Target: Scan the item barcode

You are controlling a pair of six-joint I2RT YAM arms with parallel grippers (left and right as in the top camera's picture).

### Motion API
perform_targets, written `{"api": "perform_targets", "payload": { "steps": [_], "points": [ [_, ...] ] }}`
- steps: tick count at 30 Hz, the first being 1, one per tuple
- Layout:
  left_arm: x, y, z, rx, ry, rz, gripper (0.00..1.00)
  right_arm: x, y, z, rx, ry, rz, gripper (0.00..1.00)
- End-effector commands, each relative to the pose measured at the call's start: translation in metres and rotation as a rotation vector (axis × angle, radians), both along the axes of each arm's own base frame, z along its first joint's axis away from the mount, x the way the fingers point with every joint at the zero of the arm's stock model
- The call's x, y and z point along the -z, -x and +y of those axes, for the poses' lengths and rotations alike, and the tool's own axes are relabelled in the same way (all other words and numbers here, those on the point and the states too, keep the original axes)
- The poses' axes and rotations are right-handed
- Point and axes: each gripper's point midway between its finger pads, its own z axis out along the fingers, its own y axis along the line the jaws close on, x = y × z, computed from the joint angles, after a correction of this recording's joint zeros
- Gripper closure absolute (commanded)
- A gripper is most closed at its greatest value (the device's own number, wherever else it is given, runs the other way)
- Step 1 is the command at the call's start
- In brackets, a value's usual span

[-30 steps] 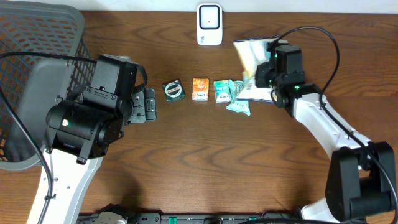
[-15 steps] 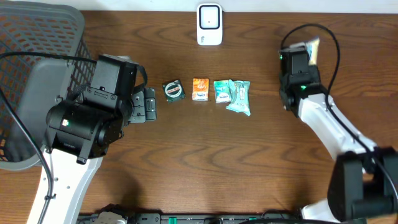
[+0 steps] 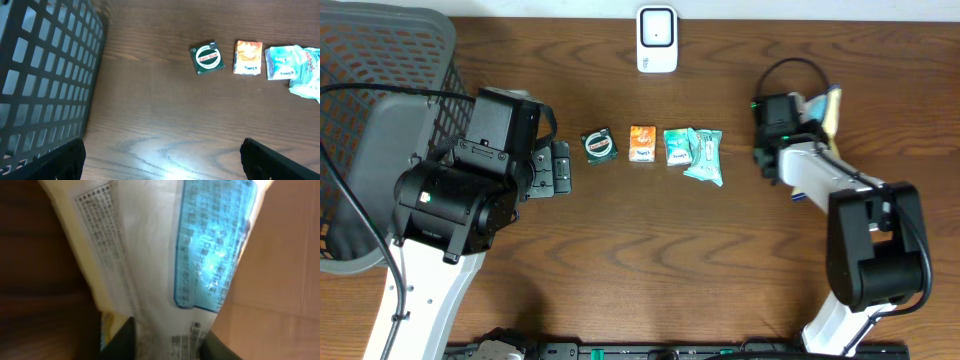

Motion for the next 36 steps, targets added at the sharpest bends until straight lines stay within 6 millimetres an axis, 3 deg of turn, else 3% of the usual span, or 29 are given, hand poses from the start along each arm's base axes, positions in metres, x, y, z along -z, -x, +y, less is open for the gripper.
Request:
{"api": "perform_targets", "payload": {
  "steps": [1, 5, 10, 13, 17, 20, 22, 26, 33, 36],
  "points": [
    [-0.002, -0.001, 0.004, -0.006, -0.019, -0.004, 0.02, 0.012, -0.009, 0.060, -0.129, -0.121, -0.013, 0.58],
    [-0.002, -0.001, 0.004, -0.006, -0.019, -0.004, 0.02, 0.020, -0.010, 0.110, -0.146, -0.294, -0.096, 0.42],
    [-0.002, -0.001, 0.004, -0.006, -0.019, -0.004, 0.02, 0.009, -0.012, 0.134, -0.097, -0.392, -0.191, 0.35],
    [-0.002, -0.001, 0.004, -0.006, -0.019, -0.004, 0.02, -0.011, -0.018, 0.140, -0.106, -0.404, -0.210, 0.43],
    [-0.002, -0.001, 0.004, -0.006, -0.019, -0.004, 0.02, -0.041, -0.028, 0.138, -0.099, -0.423, -0.249, 0.74],
    [-0.002, -0.001, 0.004, -0.006, -0.019, -0.004, 0.02, -0.057, -0.034, 0.131, -0.084, -0.436, -0.278, 0.73],
    [-0.002, -0.001, 0.004, -0.006, -0.019, -0.004, 0.02, -0.061, -0.035, 0.128, -0.084, -0.445, -0.283, 0.66],
    [-0.002, -0.001, 0.004, -0.006, -0.019, -0.004, 0.03, -0.051, -0.031, 0.138, -0.119, -0.514, -0.222, 0.58],
    [-0.002, -0.001, 0.004, -0.006, -0.019, -0.004, 0.02, -0.019, -0.013, 0.194, -0.253, -0.809, -0.044, 0.48],
    [-0.002, -0.001, 0.004, -0.006, -0.019, -0.004, 0.02, -0.009, -0.013, 0.189, -0.249, -0.772, -0.032, 0.36]
  ]
}}
